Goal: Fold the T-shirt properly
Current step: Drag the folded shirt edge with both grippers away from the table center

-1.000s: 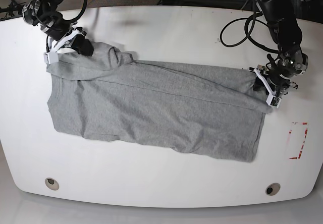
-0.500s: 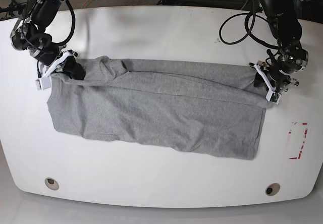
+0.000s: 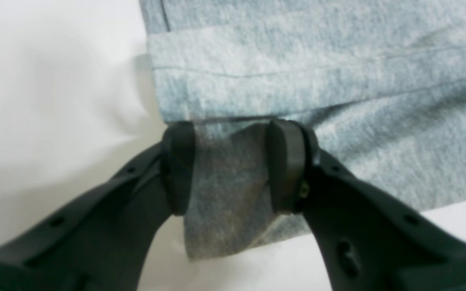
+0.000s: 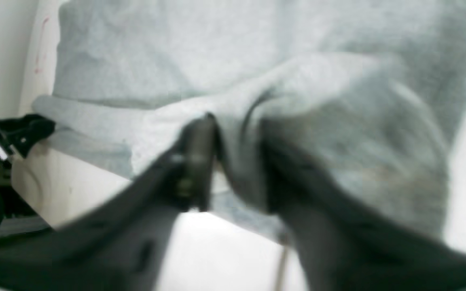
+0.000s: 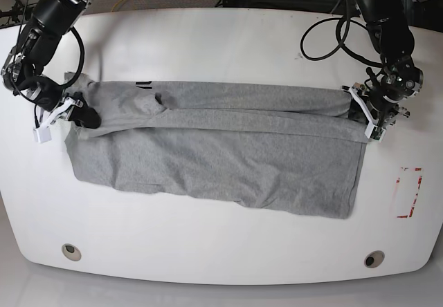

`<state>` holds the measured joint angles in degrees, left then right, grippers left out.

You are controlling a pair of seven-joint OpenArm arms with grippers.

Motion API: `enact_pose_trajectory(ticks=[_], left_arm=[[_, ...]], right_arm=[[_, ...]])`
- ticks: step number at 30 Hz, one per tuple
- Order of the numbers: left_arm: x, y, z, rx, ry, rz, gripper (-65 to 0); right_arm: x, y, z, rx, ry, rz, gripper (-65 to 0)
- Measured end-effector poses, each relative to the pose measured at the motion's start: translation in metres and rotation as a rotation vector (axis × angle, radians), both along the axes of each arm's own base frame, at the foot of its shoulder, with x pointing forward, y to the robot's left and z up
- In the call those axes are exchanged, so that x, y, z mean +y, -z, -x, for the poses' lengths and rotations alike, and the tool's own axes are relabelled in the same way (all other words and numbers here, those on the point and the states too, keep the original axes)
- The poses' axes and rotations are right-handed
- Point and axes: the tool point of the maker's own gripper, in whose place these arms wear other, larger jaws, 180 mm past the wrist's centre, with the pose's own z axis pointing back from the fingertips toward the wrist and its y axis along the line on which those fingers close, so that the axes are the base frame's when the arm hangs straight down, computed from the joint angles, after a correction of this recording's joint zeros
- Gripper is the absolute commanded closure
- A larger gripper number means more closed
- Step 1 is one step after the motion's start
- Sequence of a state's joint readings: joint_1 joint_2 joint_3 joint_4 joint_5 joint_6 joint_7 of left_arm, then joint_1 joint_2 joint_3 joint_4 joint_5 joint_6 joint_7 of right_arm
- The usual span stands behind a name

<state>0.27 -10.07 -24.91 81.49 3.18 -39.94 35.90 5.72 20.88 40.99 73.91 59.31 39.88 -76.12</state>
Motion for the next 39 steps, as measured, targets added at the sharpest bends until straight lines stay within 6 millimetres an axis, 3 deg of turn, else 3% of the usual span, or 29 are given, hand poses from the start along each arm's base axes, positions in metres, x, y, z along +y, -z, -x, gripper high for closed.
enact_pose_trajectory(ticks=[4, 6, 13, 18, 20, 24, 30, 33, 36, 39], left_arm=[[0.0, 0.0, 0.0, -0.001, 0.0, 0.0, -26.1], [0.0, 0.0, -0.001, -0.002, 0.0, 0.001, -26.1], [0.001, -0.007, 0.0, -0.007, 0.005, -0.023, -26.1], [0.008, -0.038, -0.009, -0.095, -0.013, -0.057, -26.5], [0.016, -0.041, -0.009, -0.102, -0.054, -0.052, -26.5], [0.025, -0.029, -0.002, -0.045, -0.097, -0.044, -26.7], [0.02, -0.005, 0.002, 0.009, -0.106, 0.008, -26.7], [0.018, 0.001, 0.003, 0.012, -0.111, 0.038, -26.4], [0.019, 0.003, 0.003, 0.017, -0.114, 0.041, -25.6], [0.018, 0.004, 0.004, 0.014, -0.113, 0.046, -15.4]], right_arm=[[-0.007, 0.003, 0.0, 0.016, 0.012, 0.005, -39.8], [-0.013, 0.002, -0.002, 0.011, 0.027, 0.029, -42.6], [-0.05, 0.017, 0.015, 0.09, 0.076, 0.18, -43.8], [-0.067, 0.039, 0.04, 0.156, 0.107, 0.272, -43.8], [-0.072, 0.046, 0.048, 0.178, 0.114, 0.301, -43.8], [-0.077, 0.053, 0.054, 0.196, 0.121, 0.341, -43.8], [-0.068, 0.061, 0.054, 0.177, 0.137, 0.325, -43.3], [-0.065, 0.063, 0.053, 0.179, 0.136, 0.326, -35.8], [-0.06, 0.065, 0.052, 0.172, 0.139, 0.312, -19.5], [-0.057, 0.068, 0.054, 0.18, 0.136, 0.309, -4.1]])
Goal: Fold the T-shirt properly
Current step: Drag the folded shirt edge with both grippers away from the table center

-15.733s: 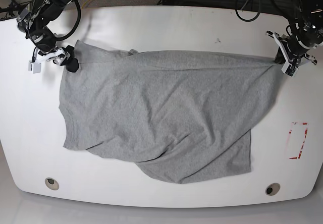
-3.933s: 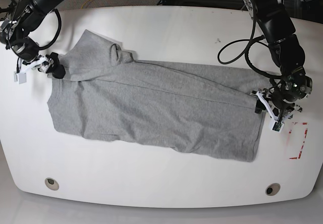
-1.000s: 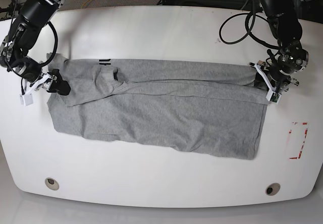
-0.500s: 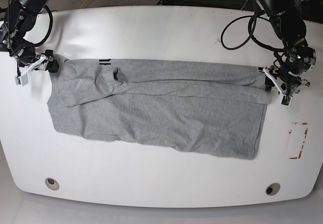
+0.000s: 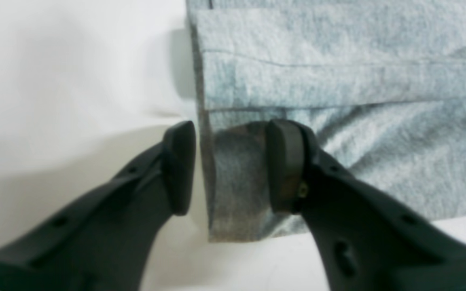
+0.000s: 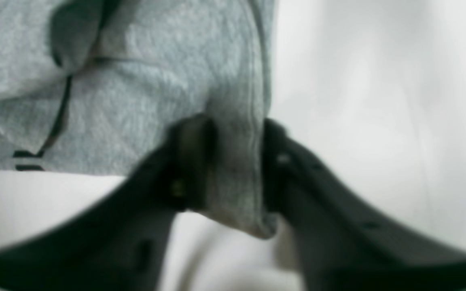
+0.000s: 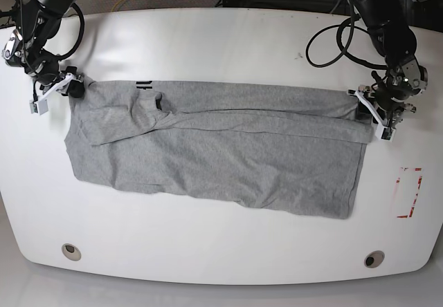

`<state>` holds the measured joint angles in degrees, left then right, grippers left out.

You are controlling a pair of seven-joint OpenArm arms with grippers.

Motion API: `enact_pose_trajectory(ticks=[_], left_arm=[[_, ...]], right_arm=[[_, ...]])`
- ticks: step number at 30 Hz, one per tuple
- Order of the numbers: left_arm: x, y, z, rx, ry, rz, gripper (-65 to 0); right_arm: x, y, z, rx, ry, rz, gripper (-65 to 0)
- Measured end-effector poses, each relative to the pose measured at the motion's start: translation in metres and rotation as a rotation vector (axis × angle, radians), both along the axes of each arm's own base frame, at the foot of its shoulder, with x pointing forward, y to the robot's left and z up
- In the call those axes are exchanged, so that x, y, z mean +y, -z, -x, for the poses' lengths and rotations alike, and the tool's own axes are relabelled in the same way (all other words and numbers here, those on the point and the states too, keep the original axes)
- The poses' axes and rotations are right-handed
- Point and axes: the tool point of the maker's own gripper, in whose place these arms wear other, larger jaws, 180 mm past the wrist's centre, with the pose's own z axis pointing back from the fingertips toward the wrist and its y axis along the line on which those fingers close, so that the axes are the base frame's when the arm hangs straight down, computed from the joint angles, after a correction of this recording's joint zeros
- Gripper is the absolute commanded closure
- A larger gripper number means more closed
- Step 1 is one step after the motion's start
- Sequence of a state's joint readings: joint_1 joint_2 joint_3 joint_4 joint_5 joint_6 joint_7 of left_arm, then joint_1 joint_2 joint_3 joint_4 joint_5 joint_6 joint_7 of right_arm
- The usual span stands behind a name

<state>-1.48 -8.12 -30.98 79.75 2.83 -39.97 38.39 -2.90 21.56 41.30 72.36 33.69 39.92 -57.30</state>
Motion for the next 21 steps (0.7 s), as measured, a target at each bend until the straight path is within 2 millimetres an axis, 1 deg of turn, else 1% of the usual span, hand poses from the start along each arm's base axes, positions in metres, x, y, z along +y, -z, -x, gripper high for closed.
enact_pose_trajectory(ticks=[1, 2, 3, 4, 8, 11, 13, 17, 18, 19, 21], left_arm=[[0.0, 0.002, 0.003, 0.003, 0.0, 0.001, -9.3], [-0.002, 0.003, 0.005, 0.003, 0.003, 0.002, -3.3], [-0.003, 0.002, 0.008, 0.002, 0.006, 0.0, -1.1], [-0.003, 0.001, 0.012, 0.002, 0.01, -0.006, -0.4], [0.003, -0.001, 0.033, 0.038, 0.022, -0.074, -1.0], [0.005, -0.003, 0.05, 0.053, 0.031, -0.109, -1.0], [0.004, -0.005, 0.064, 0.06, 0.045, -0.13, -1.0], [0.001, -0.009, 0.089, 0.08, 0.071, -0.164, -1.1], [0.001, -0.01, 0.095, 0.087, 0.077, -0.172, -1.1], [0.001, -0.011, 0.101, 0.094, 0.082, -0.182, -1.1], [0.001, -0.011, 0.115, 0.113, 0.094, -0.197, -1.3]], right_arm=[[0.0, 0.001, 0.001, 0.007, -0.002, 0.0, 0.0], [0.0, 0.002, 0.004, 0.014, -0.003, 0.001, 0.0], [0.001, 0.004, 0.006, 0.018, -0.002, 0.0, 0.0], [0.001, 0.004, 0.008, 0.019, -0.004, 0.001, 0.0], [0.0, 0.002, 0.022, 0.047, -0.034, 0.05, 0.0], [-0.003, -0.005, 0.033, 0.067, -0.07, 0.098, 0.0], [-0.008, -0.008, 0.043, 0.103, -0.093, 0.138, 0.0], [-0.01, -0.012, 0.056, 0.127, -0.119, 0.173, 0.0], [-0.009, -0.012, 0.06, 0.135, -0.125, 0.181, -1.0], [-0.009, -0.012, 0.065, 0.144, -0.134, 0.191, -3.5], [-0.007, -0.013, 0.073, 0.155, -0.146, 0.204, -12.7]])
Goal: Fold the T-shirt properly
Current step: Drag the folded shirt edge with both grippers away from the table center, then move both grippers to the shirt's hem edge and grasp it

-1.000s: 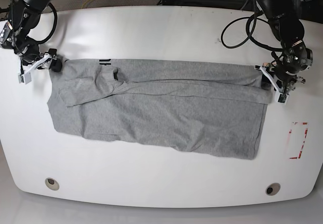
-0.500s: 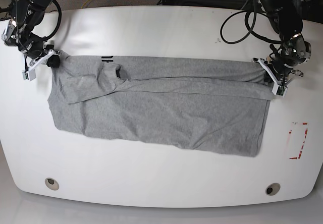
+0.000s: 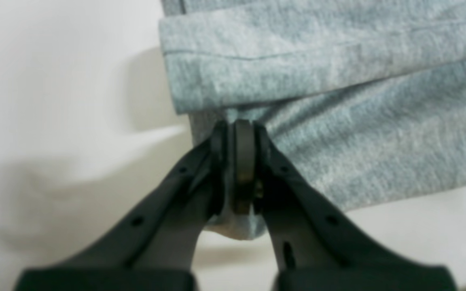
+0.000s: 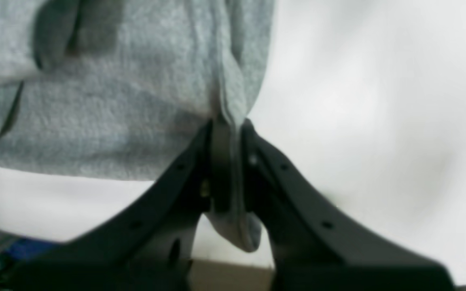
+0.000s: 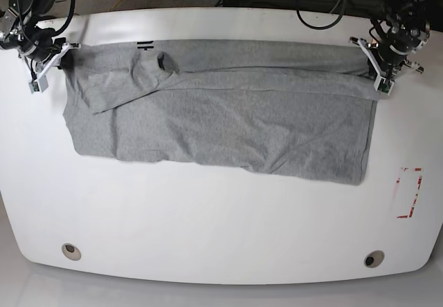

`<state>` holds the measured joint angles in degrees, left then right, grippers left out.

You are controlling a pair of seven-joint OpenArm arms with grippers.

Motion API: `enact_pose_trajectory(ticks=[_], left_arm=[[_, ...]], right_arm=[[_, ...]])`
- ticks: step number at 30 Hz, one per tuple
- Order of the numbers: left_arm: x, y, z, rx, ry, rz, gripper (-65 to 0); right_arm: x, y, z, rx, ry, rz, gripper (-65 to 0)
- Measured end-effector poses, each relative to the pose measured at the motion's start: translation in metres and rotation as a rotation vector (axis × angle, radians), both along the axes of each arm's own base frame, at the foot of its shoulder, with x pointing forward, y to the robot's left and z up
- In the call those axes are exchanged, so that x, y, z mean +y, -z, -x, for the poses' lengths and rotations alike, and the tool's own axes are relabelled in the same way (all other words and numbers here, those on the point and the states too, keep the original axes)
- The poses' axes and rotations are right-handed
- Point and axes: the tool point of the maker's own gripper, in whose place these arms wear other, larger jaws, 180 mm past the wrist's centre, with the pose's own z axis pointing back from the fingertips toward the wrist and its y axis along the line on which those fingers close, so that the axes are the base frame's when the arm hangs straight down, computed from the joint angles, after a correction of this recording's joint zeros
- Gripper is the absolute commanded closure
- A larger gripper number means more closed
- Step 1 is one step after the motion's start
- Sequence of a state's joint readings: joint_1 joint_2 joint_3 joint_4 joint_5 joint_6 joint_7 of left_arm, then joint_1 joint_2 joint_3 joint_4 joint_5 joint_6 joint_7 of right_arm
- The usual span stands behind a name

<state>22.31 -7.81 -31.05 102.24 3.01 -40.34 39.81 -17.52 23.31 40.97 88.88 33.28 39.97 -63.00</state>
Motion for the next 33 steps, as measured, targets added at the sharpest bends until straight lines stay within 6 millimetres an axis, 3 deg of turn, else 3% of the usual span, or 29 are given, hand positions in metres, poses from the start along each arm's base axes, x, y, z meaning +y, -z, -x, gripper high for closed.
enact_pose_trajectory(ticks=[2, 5, 8, 15, 22, 25, 33], left_arm=[[0.0, -0.001, 0.013, 0.019, 0.009, -0.015, -2.6], [-0.001, 0.0, 0.029, 0.05, 0.016, -0.03, -13.5], [-0.004, 0.001, 0.035, 0.058, 0.002, -0.026, -21.4], [0.006, -0.01, 0.037, 0.018, -0.081, -0.032, -22.4], [-0.008, -0.039, 0.007, -0.105, -0.045, -0.036, -22.4], [-0.019, -0.035, 0.001, -0.107, -0.044, -0.01, -22.4], [-0.046, -0.027, -0.022, -0.127, -0.004, 0.063, -22.4]], right_arm=[[0.001, -0.002, 0.004, 0.004, -0.014, 0.013, -23.3], [0.002, -0.006, 0.006, -0.001, -0.022, 0.03, -39.6], [0.007, -0.017, 0.003, -0.033, -0.044, 0.055, -46.1], [0.041, -0.042, -0.003, -0.094, -0.111, 0.086, -44.9], [0.084, -0.053, -0.011, -0.173, -0.136, -0.048, -36.0], [0.096, -0.057, -0.016, -0.204, -0.145, -0.103, -34.2], [0.152, -0.052, -0.036, -0.215, -0.296, -0.196, -33.3]])
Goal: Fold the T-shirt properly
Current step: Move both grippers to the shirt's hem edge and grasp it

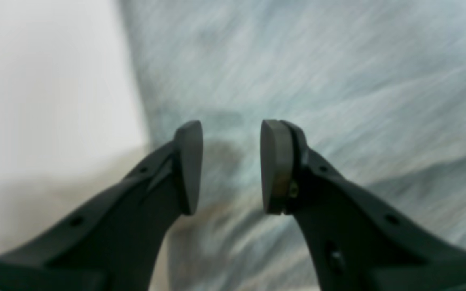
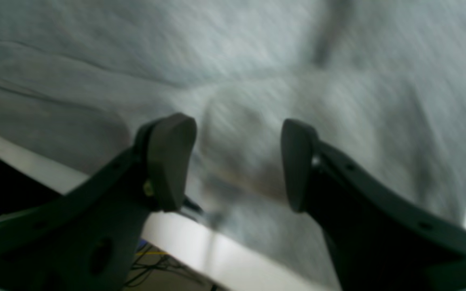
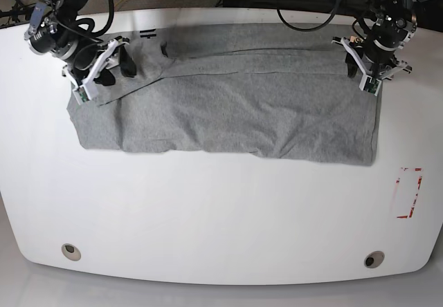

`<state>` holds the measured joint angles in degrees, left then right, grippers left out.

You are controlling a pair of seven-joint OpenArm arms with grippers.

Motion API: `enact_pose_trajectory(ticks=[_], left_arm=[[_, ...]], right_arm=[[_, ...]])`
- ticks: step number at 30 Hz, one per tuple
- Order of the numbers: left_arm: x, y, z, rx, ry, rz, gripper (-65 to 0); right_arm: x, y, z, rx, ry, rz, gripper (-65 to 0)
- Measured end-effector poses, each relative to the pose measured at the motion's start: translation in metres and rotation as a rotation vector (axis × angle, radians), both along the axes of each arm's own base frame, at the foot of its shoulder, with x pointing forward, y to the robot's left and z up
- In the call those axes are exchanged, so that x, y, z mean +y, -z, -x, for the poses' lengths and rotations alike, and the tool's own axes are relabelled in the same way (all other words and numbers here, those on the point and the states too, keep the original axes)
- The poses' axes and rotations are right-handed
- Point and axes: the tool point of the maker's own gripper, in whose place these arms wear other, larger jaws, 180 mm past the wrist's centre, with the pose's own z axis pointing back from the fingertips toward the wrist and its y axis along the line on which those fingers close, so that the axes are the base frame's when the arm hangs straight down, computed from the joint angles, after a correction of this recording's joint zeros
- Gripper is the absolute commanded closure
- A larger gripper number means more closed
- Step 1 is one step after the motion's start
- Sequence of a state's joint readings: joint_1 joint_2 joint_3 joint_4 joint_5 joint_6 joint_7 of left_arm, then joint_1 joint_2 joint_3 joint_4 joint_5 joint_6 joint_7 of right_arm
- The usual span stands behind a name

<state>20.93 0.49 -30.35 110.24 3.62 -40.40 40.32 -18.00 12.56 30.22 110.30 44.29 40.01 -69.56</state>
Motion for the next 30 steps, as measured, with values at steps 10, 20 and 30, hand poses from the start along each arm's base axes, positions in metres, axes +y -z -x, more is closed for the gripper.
enact_pose_trajectory(ticks=[10, 20, 30], left_arm=[[0.023, 0.034, 0.002, 0.088, -0.023, 0.018, -22.4], [0.03, 0.038, -0.001, 0.072, -0.044, 0.058, -22.4], [0.031, 0.036, -0.004, 0.068, -0.045, 0.053, -22.4]], right_arm=[[-0.008, 0.041, -0.003, 0.097, 0.016, 0.037, -30.6], [-0.065, 0.059, 0.012, 0.167, 0.055, 0.126, -30.6], [-0.105, 0.042, 0.011, 0.147, 0.143, 0.186, -30.8]])
